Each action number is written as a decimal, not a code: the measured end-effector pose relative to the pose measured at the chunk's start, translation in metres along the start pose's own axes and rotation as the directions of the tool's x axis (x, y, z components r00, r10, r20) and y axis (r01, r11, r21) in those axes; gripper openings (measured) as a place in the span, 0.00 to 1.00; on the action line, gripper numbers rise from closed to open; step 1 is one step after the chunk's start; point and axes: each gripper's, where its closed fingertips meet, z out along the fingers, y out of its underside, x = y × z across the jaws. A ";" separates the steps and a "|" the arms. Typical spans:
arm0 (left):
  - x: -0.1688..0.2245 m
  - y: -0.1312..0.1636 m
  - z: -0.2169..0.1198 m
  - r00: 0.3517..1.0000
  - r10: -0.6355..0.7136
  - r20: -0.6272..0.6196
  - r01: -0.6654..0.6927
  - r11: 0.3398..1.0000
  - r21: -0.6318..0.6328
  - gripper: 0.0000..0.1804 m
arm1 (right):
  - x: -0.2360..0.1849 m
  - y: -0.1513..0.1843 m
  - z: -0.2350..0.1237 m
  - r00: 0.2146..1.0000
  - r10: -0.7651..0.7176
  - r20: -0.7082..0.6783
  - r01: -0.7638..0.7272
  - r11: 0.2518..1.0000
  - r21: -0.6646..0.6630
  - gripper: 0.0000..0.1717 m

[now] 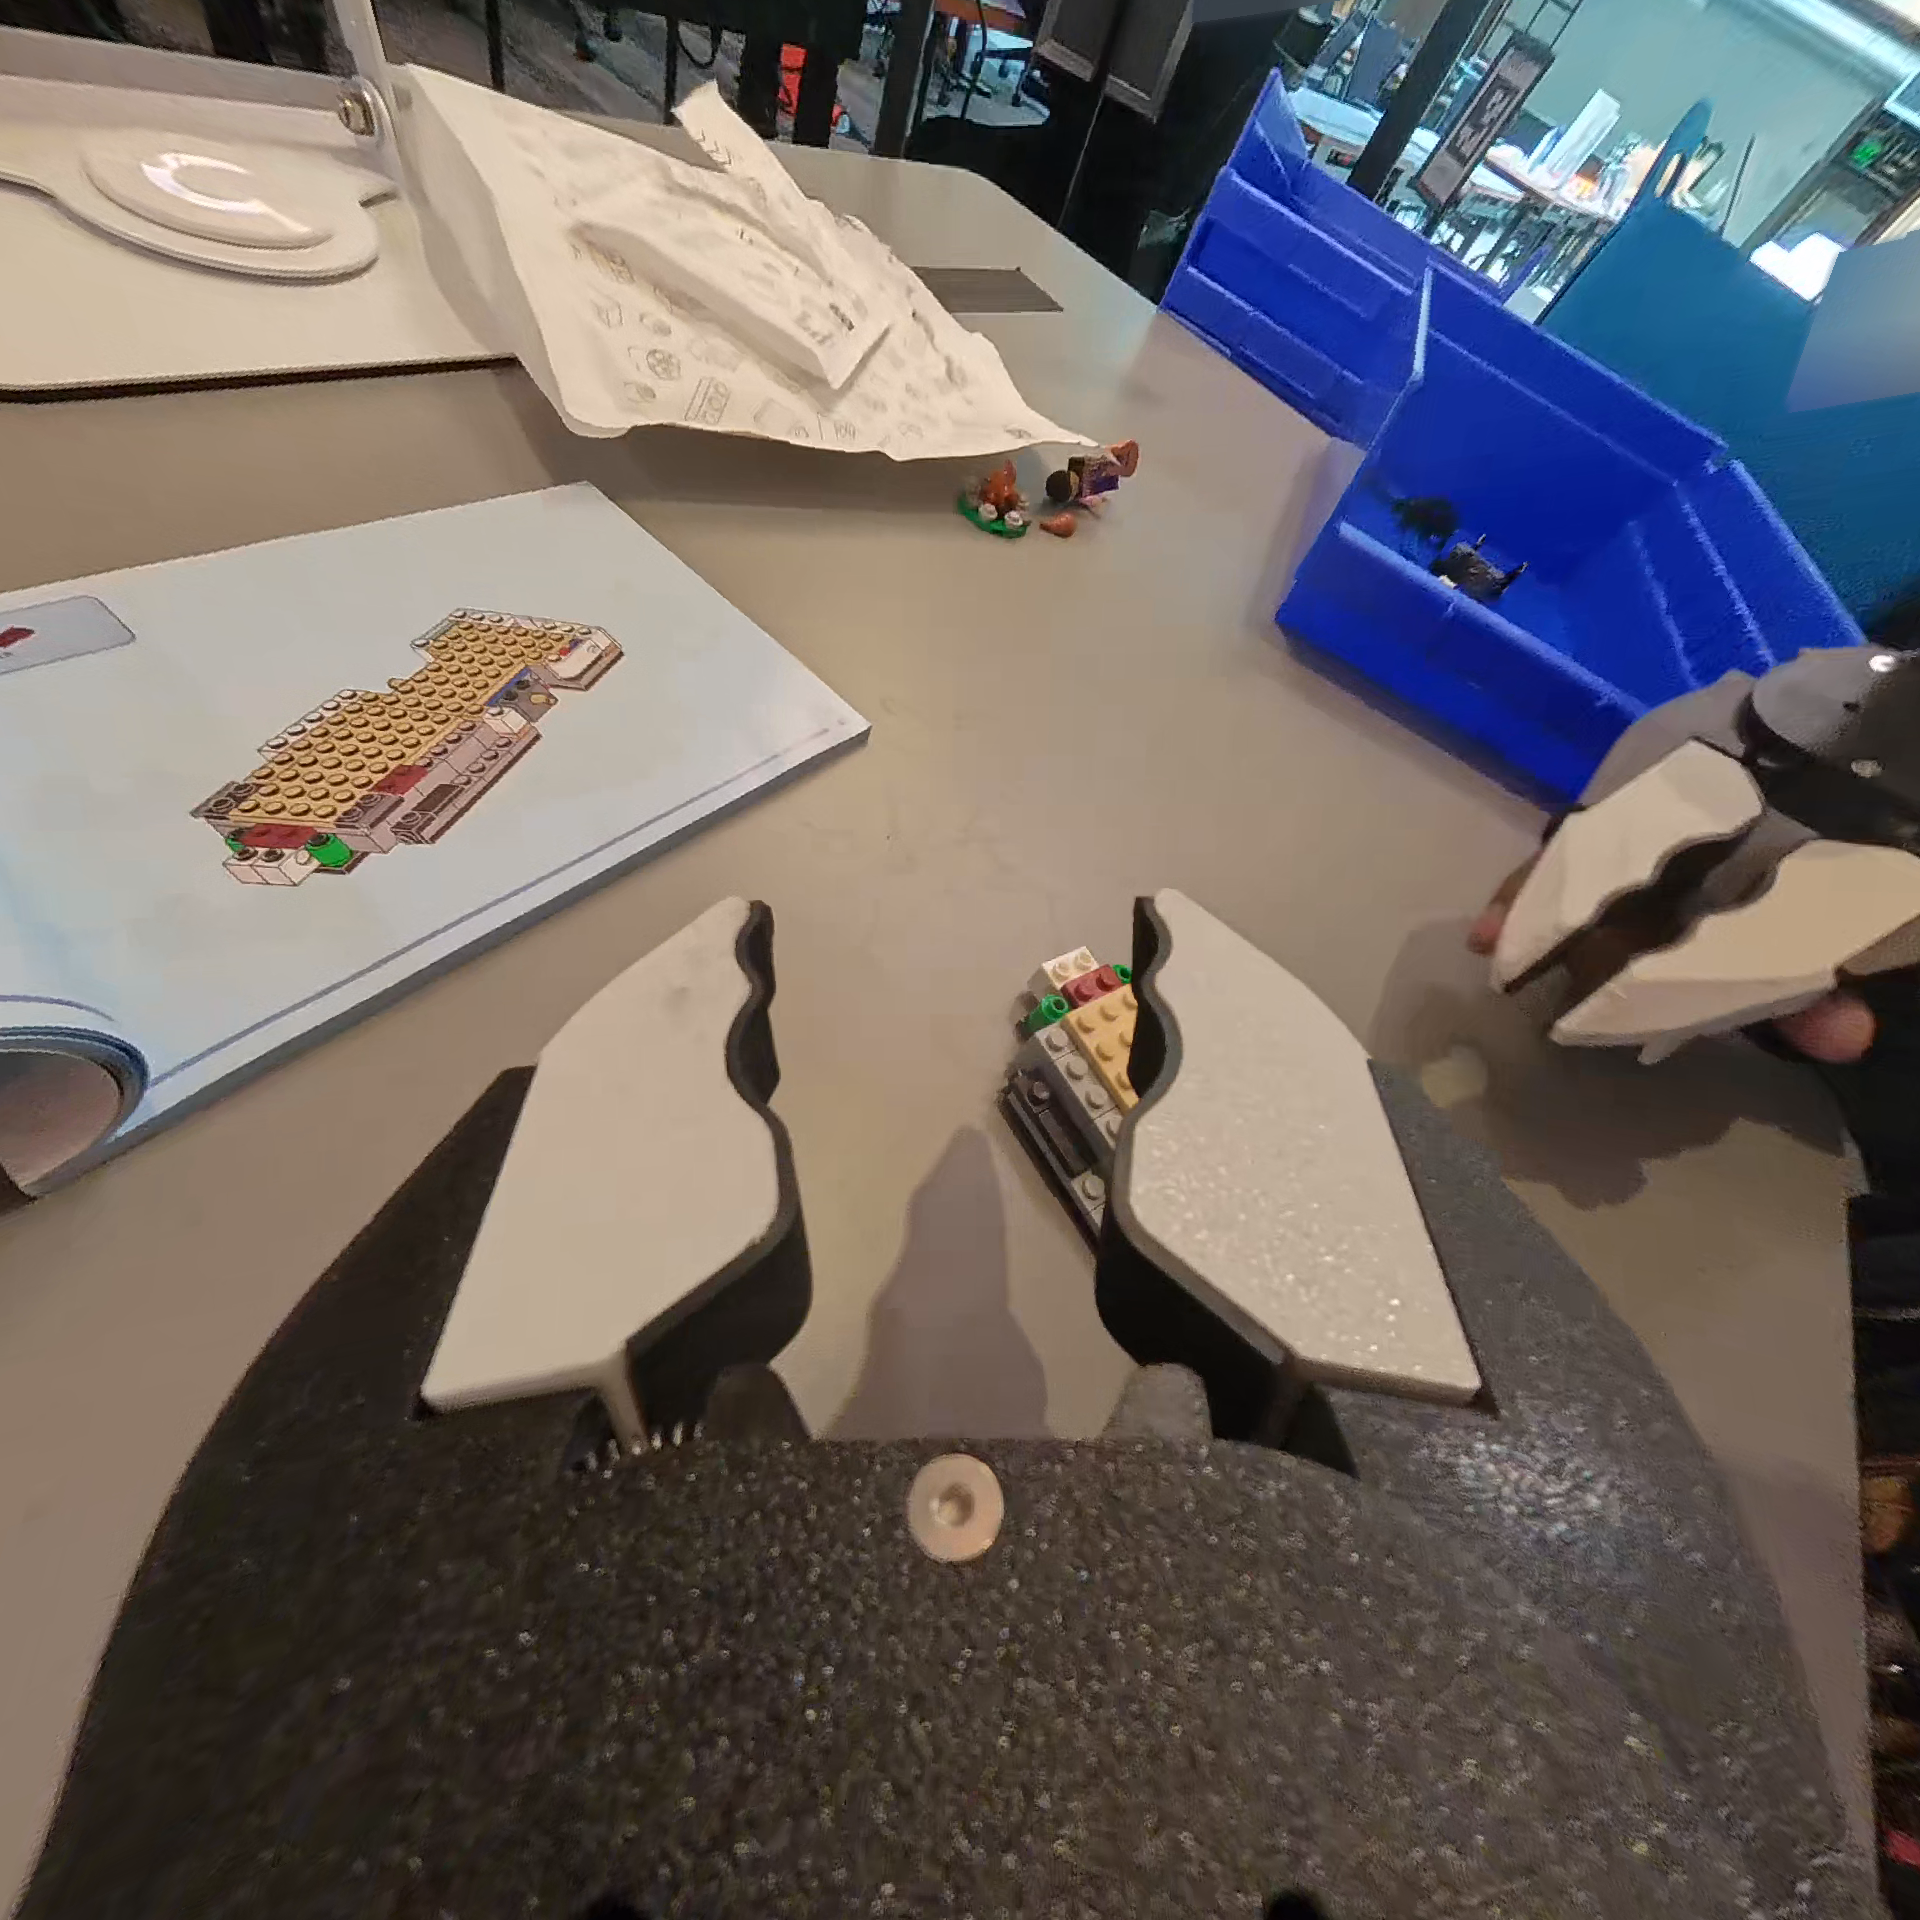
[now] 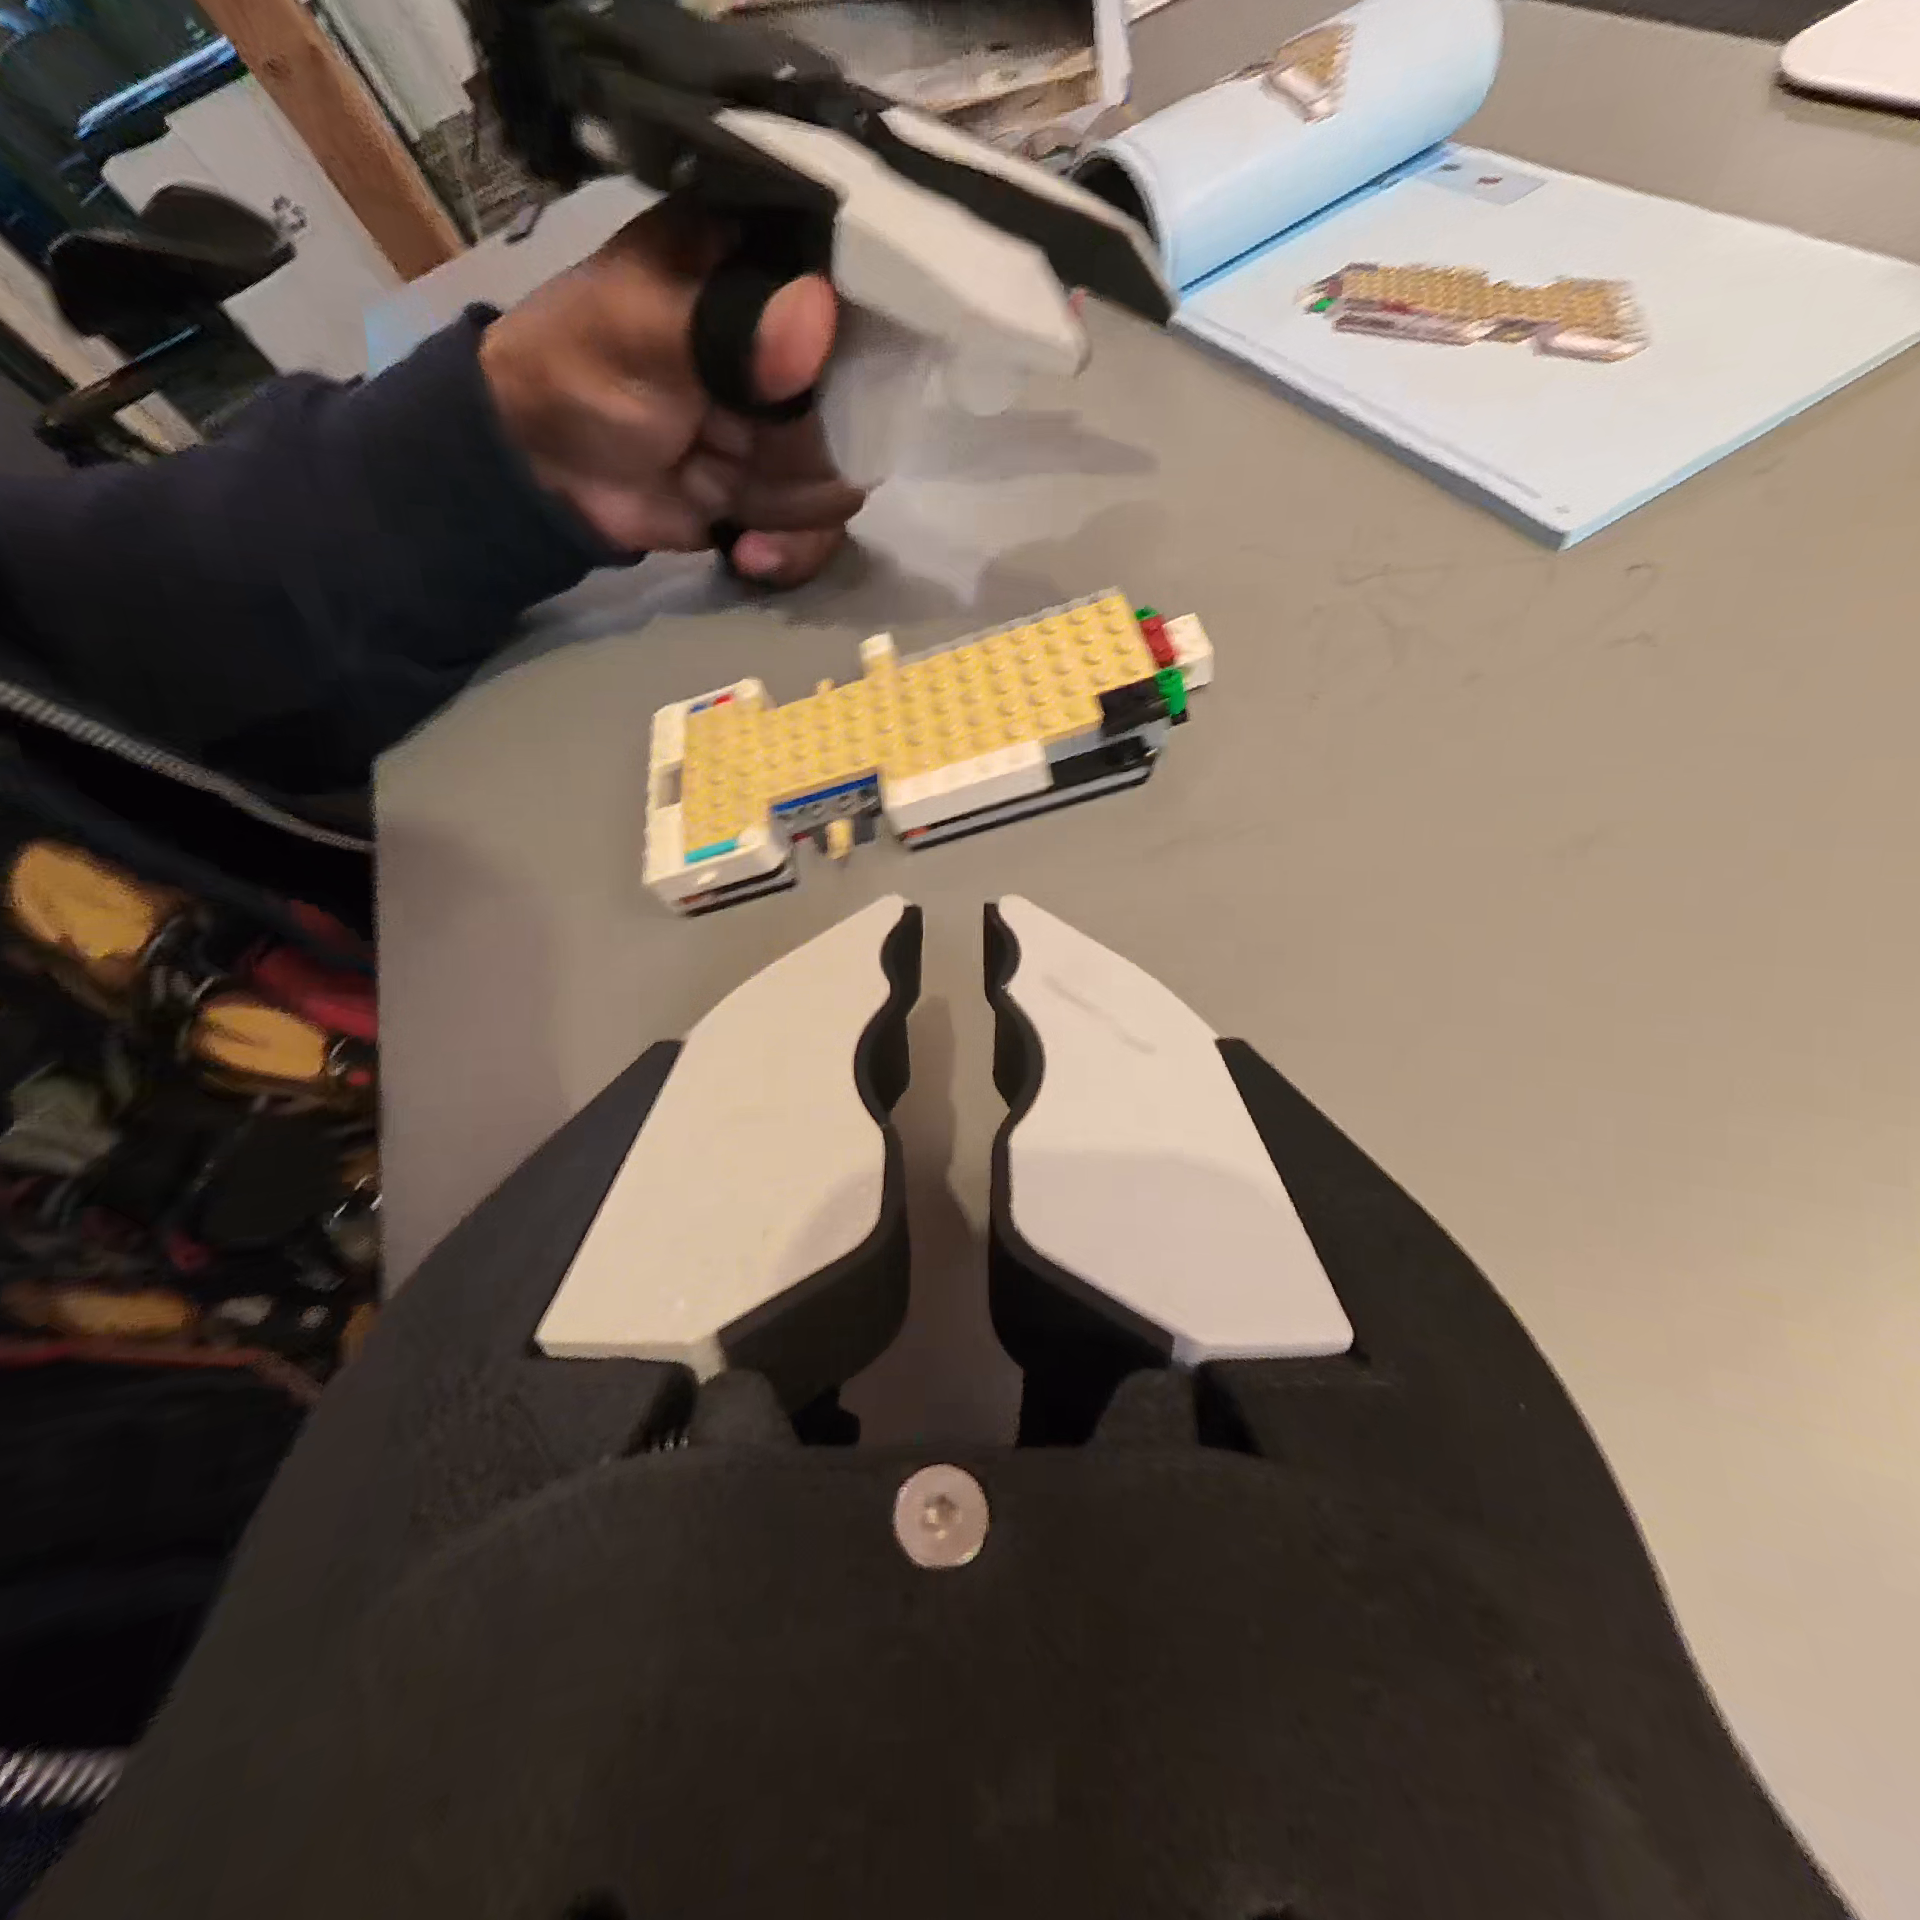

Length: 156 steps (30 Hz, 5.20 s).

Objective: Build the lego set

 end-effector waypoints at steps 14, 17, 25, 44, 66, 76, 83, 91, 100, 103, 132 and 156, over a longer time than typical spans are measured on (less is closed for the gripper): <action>0.004 0.002 -0.001 0.997 -0.045 -0.064 0.044 0.999 -0.009 0.36 | 0.087 -0.028 -0.230 0.881 -0.253 -0.401 0.175 0.959 -0.221 0.10; 0.004 0.002 -0.002 0.995 -0.060 -0.083 0.060 0.998 -0.008 0.36 | 0.131 -0.004 -0.247 0.863 -0.356 -0.359 0.203 0.894 -0.398 0.11; 0.003 0.002 -0.001 0.994 -0.075 -0.080 0.074 0.997 -0.013 0.35 | 0.186 0.073 -0.212 0.819 -0.562 0.114 0.470 0.544 -0.695 0.13; -0.004 0.001 -0.001 0.986 -0.144 -0.087 0.144 0.990 -0.010 0.34 | 0.198 0.107 -0.206 0.853 -0.432 0.294 0.501 0.521 -0.690 0.09; -0.004 0.000 -0.021 0.986 -0.167 -0.028 0.169 0.981 0.091 0.31 | 0.014 0.009 -0.042 0.896 -0.435 0.091 0.430 0.797 -0.424 0.09; -0.008 0.001 -0.023 0.982 -0.189 -0.012 0.189 0.977 0.095 0.30 | 0.021 0.044 -0.004 0.899 -0.418 0.128 0.423 0.761 -0.491 0.14; -0.009 0.000 -0.023 0.976 -0.214 -0.025 0.216 0.972 0.097 0.30 | 0.043 -0.001 -0.095 0.882 -0.462 0.091 0.451 0.772 -0.447 0.15; -0.008 -0.002 -0.020 0.973 -0.220 -0.075 0.227 0.970 0.089 0.30 | 0.119 0.025 -0.209 0.864 -0.477 0.163 0.475 0.661 -0.581 0.14; -0.016 0.000 -0.018 0.966 -0.255 -0.041 0.258 0.963 0.082 0.30 | 0.123 0.075 -0.208 0.790 -0.345 0.508 0.599 0.615 -0.513 0.15; -0.020 0.002 -0.015 0.966 -0.259 -0.004 0.258 0.964 0.063 0.30 | 0.122 0.090 -0.206 0.734 -0.377 0.565 0.665 0.566 -0.487 0.16; -0.029 0.002 -0.014 0.957 -0.288 0.040 0.284 0.956 0.070 0.29 | 0.119 0.125 -0.204 0.625 -0.398 0.672 0.743 0.567 -0.355 0.13; -0.038 0.004 -0.011 0.939 -0.339 0.050 0.337 0.940 0.055 0.29 | 0.107 0.132 -0.222 0.468 -0.399 0.789 0.820 0.529 -0.218 0.09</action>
